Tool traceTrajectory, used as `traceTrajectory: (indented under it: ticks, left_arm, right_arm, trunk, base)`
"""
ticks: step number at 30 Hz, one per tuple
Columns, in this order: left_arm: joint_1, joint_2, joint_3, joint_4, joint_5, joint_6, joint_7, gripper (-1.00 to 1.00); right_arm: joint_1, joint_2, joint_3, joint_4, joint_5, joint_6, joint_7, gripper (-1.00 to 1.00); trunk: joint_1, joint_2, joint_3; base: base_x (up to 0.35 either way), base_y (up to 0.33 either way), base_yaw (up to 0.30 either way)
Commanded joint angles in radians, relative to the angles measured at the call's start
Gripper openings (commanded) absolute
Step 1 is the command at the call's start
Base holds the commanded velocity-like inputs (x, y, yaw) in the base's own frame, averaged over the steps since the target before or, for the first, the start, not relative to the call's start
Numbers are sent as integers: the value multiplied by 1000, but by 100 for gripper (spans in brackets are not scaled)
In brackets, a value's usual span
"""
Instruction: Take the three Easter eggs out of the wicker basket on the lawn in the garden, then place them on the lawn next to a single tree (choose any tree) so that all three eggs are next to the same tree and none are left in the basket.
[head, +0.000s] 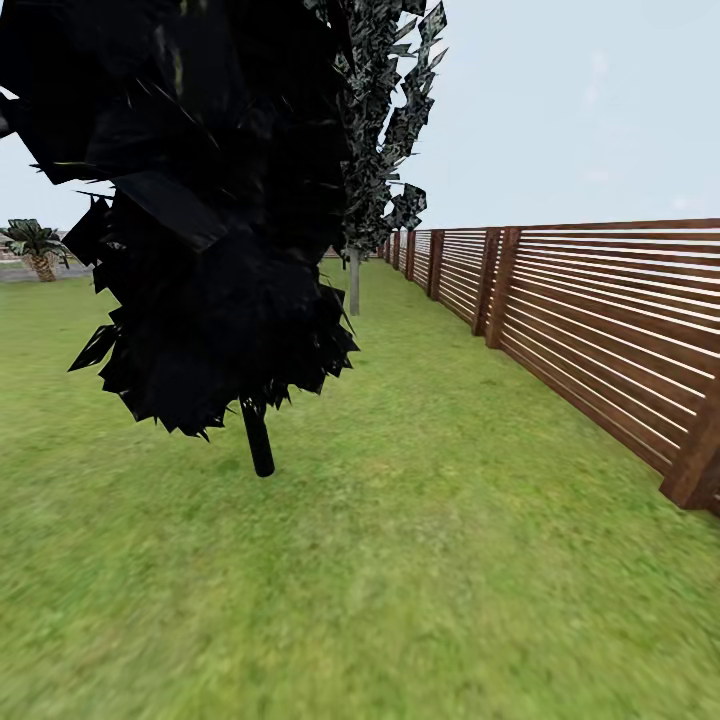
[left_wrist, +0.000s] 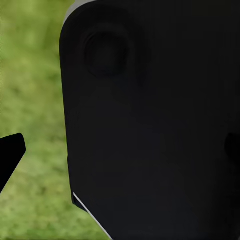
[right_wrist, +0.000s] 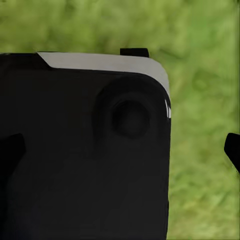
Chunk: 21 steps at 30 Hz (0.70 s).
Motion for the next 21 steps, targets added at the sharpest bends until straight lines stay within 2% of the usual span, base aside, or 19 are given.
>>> traceTrajectory:
  ticks: [1,11,12,21]
  left_arm:
    - [0,0,0,0,1,0,0,100]
    - [0,0,0,0,0,0,0,100]
    - [0,0,0,0,0,0,0,100]
    - [0,-1,0,0,1,0,0,100]
  right_arm:
    - [-1,1,-1,1,0,-9,-1,100]
    - [-1,4,2,2,6,-65,-2,100]
    - [-1,5,2,2,6,-149,-2,100]
    - [-1,5,2,2,7,-151,-2,100]
  trunk:
    - [0,-1,-1]
    - [0,-1,-3]
    - [0,-1,-4]
    - [0,-1,-9]
  base:
    - [0,0,54]
    - [0,0,256]
    - [0,0,284]
    - [0,0,283]
